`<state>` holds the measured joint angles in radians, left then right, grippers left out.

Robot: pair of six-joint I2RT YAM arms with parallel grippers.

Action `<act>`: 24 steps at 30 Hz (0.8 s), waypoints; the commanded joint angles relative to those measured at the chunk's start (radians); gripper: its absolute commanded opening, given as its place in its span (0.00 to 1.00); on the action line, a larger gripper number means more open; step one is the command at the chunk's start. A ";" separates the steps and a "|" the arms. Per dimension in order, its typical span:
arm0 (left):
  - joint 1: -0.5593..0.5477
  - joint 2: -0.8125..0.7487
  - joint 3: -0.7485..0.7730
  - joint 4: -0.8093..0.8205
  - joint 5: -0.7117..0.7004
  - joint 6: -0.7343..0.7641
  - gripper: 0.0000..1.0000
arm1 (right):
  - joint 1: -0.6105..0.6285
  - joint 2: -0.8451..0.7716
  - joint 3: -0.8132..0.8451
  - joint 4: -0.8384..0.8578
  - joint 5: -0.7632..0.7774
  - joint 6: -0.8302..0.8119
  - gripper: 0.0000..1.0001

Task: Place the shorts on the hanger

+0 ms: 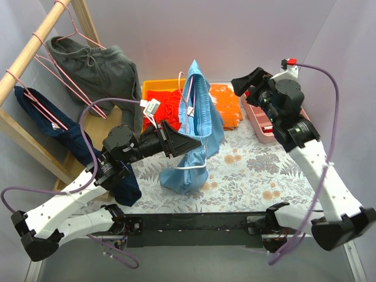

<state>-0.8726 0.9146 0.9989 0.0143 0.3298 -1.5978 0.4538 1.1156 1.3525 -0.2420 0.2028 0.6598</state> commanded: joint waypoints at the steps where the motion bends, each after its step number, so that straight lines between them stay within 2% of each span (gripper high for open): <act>1: 0.003 -0.023 0.136 -0.048 0.026 0.075 0.00 | -0.110 0.131 -0.084 0.212 -0.098 0.040 0.85; 6: 0.001 0.018 0.230 -0.100 0.080 0.113 0.00 | -0.144 0.389 -0.053 0.427 -0.196 0.031 0.86; 9: 0.001 0.041 0.297 -0.140 0.109 0.137 0.00 | -0.147 0.565 0.031 0.475 -0.258 0.024 0.85; 14: 0.003 0.066 0.357 -0.175 0.138 0.147 0.00 | -0.133 0.850 0.264 0.569 -0.430 0.012 0.84; 17: 0.001 0.076 0.379 -0.186 0.143 0.153 0.00 | -0.087 0.932 0.348 0.569 -0.485 -0.040 0.83; 19: 0.001 0.076 0.382 -0.188 0.121 0.156 0.00 | -0.057 0.910 0.311 0.595 -0.519 -0.037 0.82; 22: 0.001 0.079 0.380 -0.169 0.085 0.162 0.00 | -0.034 0.828 0.065 0.806 -0.575 0.039 0.81; 24: 0.001 0.072 0.369 -0.131 0.006 0.151 0.00 | -0.020 0.741 -0.104 0.916 -0.621 0.076 0.79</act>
<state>-0.8726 1.0073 1.3293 -0.2264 0.4225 -1.4799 0.4000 2.0109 1.4635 0.3908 -0.2855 0.6762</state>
